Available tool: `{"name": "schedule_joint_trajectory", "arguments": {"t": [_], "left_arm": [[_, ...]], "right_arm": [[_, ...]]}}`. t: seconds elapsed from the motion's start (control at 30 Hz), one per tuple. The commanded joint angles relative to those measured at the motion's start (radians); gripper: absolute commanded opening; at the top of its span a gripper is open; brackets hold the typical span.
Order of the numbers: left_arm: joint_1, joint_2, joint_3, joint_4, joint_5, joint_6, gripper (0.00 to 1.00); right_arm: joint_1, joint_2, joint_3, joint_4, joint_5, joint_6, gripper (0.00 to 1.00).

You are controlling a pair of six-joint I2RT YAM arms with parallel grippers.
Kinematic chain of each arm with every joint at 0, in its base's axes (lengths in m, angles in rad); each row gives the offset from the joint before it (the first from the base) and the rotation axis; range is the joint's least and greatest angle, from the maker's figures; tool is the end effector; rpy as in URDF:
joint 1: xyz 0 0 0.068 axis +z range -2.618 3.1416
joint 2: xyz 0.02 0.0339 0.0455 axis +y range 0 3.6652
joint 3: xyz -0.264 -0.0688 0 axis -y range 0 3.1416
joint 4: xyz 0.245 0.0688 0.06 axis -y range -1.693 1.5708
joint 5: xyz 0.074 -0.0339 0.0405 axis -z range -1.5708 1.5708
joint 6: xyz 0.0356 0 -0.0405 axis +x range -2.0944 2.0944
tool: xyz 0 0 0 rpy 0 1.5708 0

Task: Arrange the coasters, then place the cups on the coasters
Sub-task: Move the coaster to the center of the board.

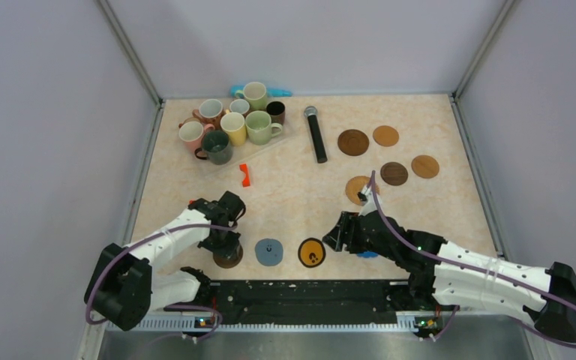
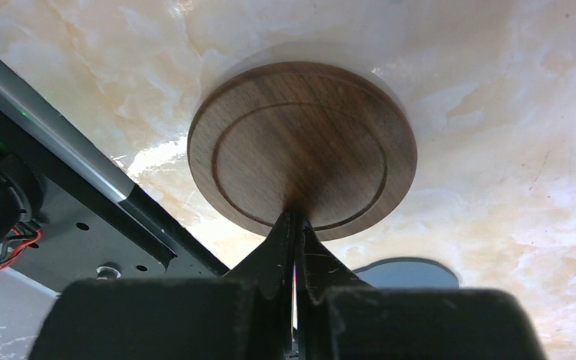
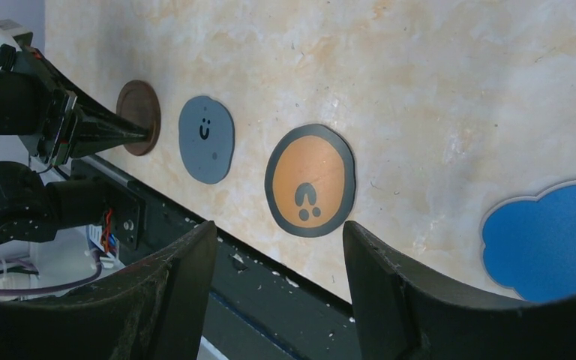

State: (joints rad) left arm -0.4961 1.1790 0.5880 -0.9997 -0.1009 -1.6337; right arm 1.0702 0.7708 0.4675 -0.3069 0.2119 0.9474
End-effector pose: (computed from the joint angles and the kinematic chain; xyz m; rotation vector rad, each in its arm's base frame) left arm 0.1370 -0.0701 0.1614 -1.6476 2.5801 0.1016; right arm 0.0889 0.1469 0.2192 -0.0140 2.3166 0.8887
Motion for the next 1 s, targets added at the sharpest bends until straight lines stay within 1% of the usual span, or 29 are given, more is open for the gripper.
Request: {"name": "schedule_joint_trajectory", "arguments": {"t": [0.0, 0.2, 0.4, 0.6, 0.7, 0.77, 0.87, 0.93, 0.97], "left_arm": [[-0.020, 0.026, -0.030, 0.099, 0.027, -0.038, 0.00], [-0.036, 0.024, -0.003, 0.118, 0.026, -0.012, 0.00], [-0.050, -0.042, 0.074, 0.092, -0.023, 0.065, 0.00], [-0.053, -0.126, 0.154, -0.059, -0.169, 0.062, 0.00], [-0.054, -0.174, 0.165, -0.067, -0.260, 0.097, 0.00], [-0.053, -0.207, 0.172, -0.042, -0.312, 0.163, 0.00], [-0.052, -0.255, 0.204, 0.021, -0.379, 0.332, 0.01], [-0.053, -0.285, 0.248, 0.057, -0.412, 0.471, 0.06], [-0.053, -0.302, 0.271, 0.070, -0.426, 0.523, 0.11]], "right_arm": [[-0.006, 0.008, 0.044, 0.019, 0.015, 0.011, 0.62], [-0.006, 0.018, 0.046, 0.022, 0.018, 0.023, 0.62], [-0.006, 0.025, 0.046, 0.022, 0.025, 0.029, 0.62], [-0.006, 0.040, 0.054, 0.002, 0.058, 0.044, 0.62], [-0.007, 0.061, 0.077, -0.052, 0.111, 0.044, 0.62], [-0.006, 0.088, 0.105, -0.128, 0.173, 0.049, 0.62], [-0.019, 0.125, 0.154, -0.253, 0.268, 0.102, 0.64], [-0.046, 0.139, 0.168, -0.292, 0.273, 0.124, 0.66], [-0.066, 0.142, 0.172, -0.305, 0.266, 0.129, 0.66]]}}
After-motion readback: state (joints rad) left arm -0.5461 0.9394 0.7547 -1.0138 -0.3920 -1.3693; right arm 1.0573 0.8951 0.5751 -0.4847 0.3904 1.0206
